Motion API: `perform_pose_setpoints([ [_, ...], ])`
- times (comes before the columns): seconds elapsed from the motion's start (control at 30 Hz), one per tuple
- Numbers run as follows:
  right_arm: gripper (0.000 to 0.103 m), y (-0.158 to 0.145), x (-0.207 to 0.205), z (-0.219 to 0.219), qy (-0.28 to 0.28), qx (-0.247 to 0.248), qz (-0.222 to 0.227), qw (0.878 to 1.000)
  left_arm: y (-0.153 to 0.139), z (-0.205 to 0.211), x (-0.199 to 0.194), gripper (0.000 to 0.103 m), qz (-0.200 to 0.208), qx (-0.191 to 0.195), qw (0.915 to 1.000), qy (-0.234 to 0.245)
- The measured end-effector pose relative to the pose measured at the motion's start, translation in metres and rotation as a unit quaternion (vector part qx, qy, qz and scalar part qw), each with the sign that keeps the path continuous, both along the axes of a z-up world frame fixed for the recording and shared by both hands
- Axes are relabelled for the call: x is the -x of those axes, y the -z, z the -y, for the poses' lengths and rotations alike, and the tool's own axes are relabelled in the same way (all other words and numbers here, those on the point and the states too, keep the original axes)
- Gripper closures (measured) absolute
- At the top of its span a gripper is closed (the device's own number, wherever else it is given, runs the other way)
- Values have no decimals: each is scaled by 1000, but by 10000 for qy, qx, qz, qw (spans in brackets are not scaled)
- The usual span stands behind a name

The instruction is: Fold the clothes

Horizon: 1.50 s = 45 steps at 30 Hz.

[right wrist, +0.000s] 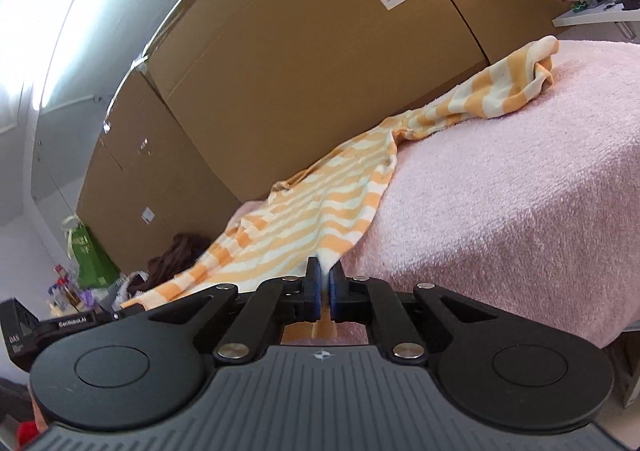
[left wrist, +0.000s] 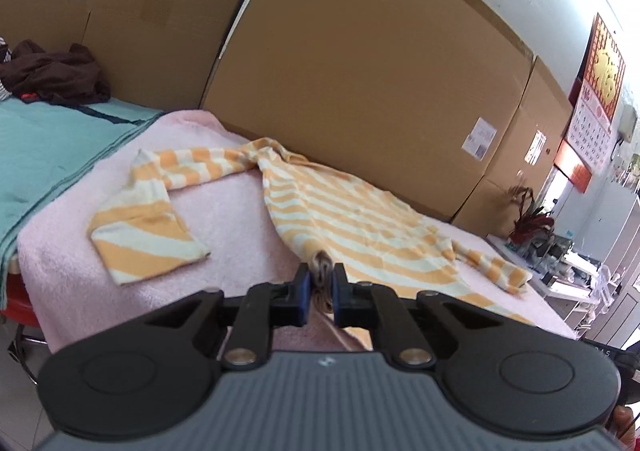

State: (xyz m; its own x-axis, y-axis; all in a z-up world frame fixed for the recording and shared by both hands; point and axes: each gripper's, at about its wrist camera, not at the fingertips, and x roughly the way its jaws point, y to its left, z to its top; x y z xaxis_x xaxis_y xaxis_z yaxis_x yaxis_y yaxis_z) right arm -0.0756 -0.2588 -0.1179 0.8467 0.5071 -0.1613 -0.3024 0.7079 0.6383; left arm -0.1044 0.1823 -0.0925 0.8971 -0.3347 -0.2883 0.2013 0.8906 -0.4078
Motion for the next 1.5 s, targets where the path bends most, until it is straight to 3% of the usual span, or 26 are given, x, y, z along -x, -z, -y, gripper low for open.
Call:
perform_pose_setpoints([
  [0.2, 98, -15, 7, 24, 143, -471, 272, 9984, 8, 3, 8, 101, -97, -15, 9999, 46],
  [0.3, 98, -12, 8, 27, 247, -265, 177, 9992, 28, -3, 3, 102, -455, 75, 9989, -49],
  [0.43, 98, 6, 10, 22, 291, 221, -196, 9991, 43, -14, 4, 102, -630, 95, 9978, -194],
  [0.57, 98, 20, 9, 23, 410, 275, -454, 9977, 44, -16, 5, 101, -605, -25, 9979, -229],
  [0.67, 97, 25, 4, 19, 161, 478, -765, 9958, 40, -20, 6, 101, -517, -45, 9982, -309],
  [0.8, 93, 25, 11, 4, -201, 867, -658, 9939, 34, -29, 6, 101, -505, -1, 9981, -364],
  [0.87, 83, 25, 11, 6, -41, 850, -683, 9940, 36, -24, 6, 100, -622, -191, 9976, -234],
  [1.0, 66, 27, 3, 9, 225, 831, -736, 9936, 45, -9, 11, 99, -724, -934, 9927, -243],
  [1.17, 62, 28, -6, 9, 379, 848, -681, 9933, 39, -27, 17, 99, -720, -1159, 9880, -726],
  [1.27, 45, 30, -13, 6, 521, 972, -637, 9919, 27, -29, 20, 97, -478, -1317, 9865, -843],
  [1.33, 45, 31, -15, 5, 356, 865, -634, 9936, 24, -22, 17, 81, -398, -1412, 9864, -744],
  [1.37, 57, 31, -16, 5, 256, 798, -634, 9945, 26, -16, 12, 71, -413, -1472, 9859, -681],
  [1.4, 68, 31, -16, 5, 156, 731, -634, 9952, 29, -11, 7, 71, -474, -1515, 9853, -628],
  [1.43, 95, 31, -17, 4, 56, 664, -634, 9958, 33, -7, 2, 71, -559, -1482, 9857, -568],
  [1.5, 97, 28, -14, 7, -84, 423, -693, 9967, 40, -2, -6, 75, -729, -1317, 9877, -416],
])
